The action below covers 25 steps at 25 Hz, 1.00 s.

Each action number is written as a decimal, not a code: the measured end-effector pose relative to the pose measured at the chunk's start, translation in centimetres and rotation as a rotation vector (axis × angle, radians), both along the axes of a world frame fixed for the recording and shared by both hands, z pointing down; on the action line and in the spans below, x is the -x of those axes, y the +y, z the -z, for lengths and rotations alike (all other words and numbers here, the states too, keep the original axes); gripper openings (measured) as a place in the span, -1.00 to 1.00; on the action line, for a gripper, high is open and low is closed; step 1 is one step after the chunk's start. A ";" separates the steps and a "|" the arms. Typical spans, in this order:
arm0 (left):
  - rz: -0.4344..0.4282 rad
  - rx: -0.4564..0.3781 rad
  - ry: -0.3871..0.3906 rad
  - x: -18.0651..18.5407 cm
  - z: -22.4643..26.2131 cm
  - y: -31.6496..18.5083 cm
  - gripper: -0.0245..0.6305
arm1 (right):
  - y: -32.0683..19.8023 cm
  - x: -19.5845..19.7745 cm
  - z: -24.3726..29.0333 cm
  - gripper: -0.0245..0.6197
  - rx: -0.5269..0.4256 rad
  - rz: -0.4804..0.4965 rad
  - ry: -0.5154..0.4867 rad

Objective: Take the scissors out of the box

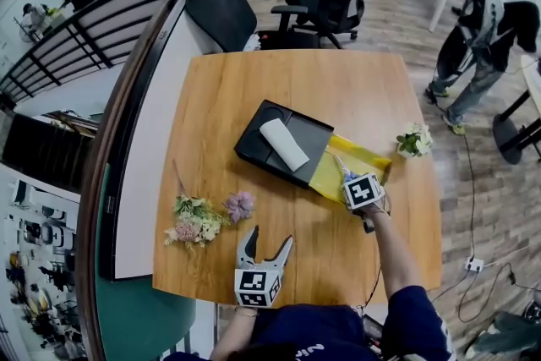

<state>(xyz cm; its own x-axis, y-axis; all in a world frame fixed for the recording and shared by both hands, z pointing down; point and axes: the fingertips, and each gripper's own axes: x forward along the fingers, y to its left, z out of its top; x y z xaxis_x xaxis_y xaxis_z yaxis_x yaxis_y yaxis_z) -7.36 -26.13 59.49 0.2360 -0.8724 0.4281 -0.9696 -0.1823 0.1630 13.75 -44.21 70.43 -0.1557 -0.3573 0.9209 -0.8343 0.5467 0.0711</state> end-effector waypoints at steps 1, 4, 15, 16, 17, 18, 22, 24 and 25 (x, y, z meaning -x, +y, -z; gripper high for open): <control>-0.002 -0.001 0.001 0.0 0.0 0.1 0.16 | 0.0 0.0 0.4 -0.63 -0.015 -0.002 -0.008; -0.012 -0.008 0.004 -0.3 0.1 0.2 0.16 | 0.1 0.4 1.6 -0.63 -0.065 -0.005 -0.050; -0.057 -0.044 0.013 -1.2 0.9 0.3 0.16 | 0.5 1.1 8.0 -0.63 -0.299 0.020 -0.146; -0.059 -0.046 0.014 -1.3 1.0 0.4 0.16 | 0.7 1.2 8.6 -0.63 -0.319 0.022 -0.156; -0.062 -0.048 0.015 -1.3 1.1 0.5 0.16 | 0.9 1.2 9.1 -0.63 -0.338 0.022 -0.164; -0.066 -0.049 0.017 -1.4 1.1 0.6 0.16 | 1.2 1.3 9.7 -0.63 -0.357 0.022 -0.170; -0.084 -0.057 0.023 -1.8 1.3 0.9 0.16 | 2.3 1.2 12.1 -0.63 -0.435 0.017 -0.196; -0.091 -0.063 0.026 -2.0 1.5 1.0 0.16 | 3.0 1.2 13.2 -0.63 -0.471 0.017 -0.206; -0.094 -0.065 0.027 -2.1 1.5 1.1 0.16 | 3.4 1.2 13.7 -0.63 -0.487 0.018 -0.211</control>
